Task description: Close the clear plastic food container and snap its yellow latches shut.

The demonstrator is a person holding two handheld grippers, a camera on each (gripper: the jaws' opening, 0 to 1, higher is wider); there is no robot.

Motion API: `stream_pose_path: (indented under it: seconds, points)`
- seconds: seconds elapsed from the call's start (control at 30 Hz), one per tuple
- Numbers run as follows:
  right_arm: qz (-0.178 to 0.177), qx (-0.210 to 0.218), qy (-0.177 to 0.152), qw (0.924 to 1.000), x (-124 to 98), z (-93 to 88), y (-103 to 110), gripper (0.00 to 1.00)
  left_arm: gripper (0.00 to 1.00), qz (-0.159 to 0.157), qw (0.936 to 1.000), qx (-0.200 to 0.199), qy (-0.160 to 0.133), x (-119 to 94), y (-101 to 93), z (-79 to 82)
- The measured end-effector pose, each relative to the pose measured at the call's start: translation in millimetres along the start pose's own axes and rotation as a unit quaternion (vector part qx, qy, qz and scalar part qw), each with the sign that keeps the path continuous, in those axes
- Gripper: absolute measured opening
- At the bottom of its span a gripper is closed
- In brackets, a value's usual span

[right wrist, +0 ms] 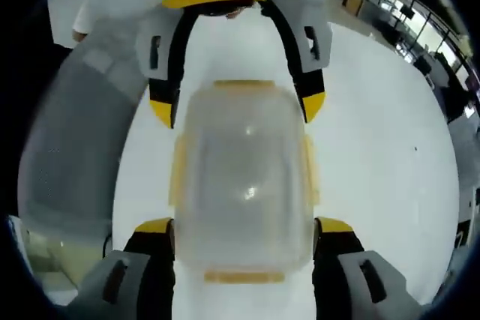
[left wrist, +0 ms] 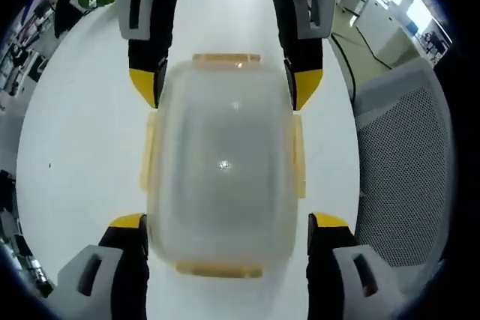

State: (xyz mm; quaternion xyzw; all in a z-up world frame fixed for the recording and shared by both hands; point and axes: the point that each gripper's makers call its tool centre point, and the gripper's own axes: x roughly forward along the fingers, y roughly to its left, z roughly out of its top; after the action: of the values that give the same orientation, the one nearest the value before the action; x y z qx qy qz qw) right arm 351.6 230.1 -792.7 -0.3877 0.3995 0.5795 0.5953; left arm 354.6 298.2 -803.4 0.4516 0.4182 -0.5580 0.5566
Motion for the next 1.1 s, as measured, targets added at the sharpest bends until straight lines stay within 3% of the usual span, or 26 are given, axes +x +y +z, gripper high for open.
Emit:
stream_pose_path:
  seconds: [0.1,0.37,0.57,1.1]
  points:
    - [-0.004,-0.002,0.002,1.0000,1.1,-0.2,-0.1,0.76,0.83,0.014,0.9998,0.012,0.001,1.6,5.0,-0.7]
    - [-0.008,0.002,-0.010,0.9999,1.4,-1.0,-0.8,0.75,0.83,0.010,0.9999,0.010,0.002,3.0,4.5,0.6]
    - [-0.019,0.018,-0.024,0.9994,1.6,1.1,3.8,0.75,0.83,0.006,0.9994,0.027,0.018,4.3,3.2,-1.9]
    - [-0.029,0.023,-0.019,0.9991,3.7,3.7,4.2,0.76,0.83,0.015,0.9995,0.025,0.014,5.2,2.6,-4.1]
